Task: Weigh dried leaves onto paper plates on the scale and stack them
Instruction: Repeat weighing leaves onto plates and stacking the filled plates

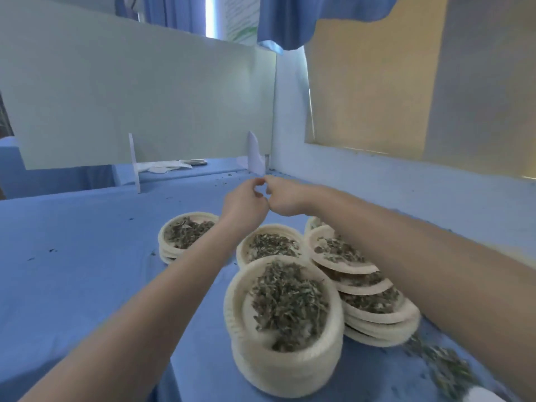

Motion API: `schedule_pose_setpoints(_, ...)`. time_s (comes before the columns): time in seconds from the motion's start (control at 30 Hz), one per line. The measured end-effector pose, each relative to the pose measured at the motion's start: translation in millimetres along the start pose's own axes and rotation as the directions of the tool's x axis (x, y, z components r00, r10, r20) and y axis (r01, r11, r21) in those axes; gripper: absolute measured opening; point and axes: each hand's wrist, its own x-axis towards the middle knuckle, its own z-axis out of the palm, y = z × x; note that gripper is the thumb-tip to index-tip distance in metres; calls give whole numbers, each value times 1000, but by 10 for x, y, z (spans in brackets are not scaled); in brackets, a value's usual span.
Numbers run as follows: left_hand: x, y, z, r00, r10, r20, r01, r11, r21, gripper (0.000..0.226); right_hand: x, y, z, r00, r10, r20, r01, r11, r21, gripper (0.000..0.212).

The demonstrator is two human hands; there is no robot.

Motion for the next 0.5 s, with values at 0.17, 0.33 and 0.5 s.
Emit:
schedule_pose_setpoints(0.17, -229, 976, 638, 981, 150, 123, -141, 987, -77, 49, -839, 833, -494, 984, 142, -109, -144, 990, -6, 50)
schedule_pose_setpoints(0.33, -545, 1803, 1496, 919, 229, 320, -186, 969, -160, 52, -1683, 1810, -707, 929, 345, -131, -344, 939, 32, 53)
schedule_pose_setpoints(0.5, -689, 2168, 2221, 884, 187, 429, -180, 982, -57, 53, -2207, 2611, -678, 868, 482, -123, -480, 876, 50, 59)
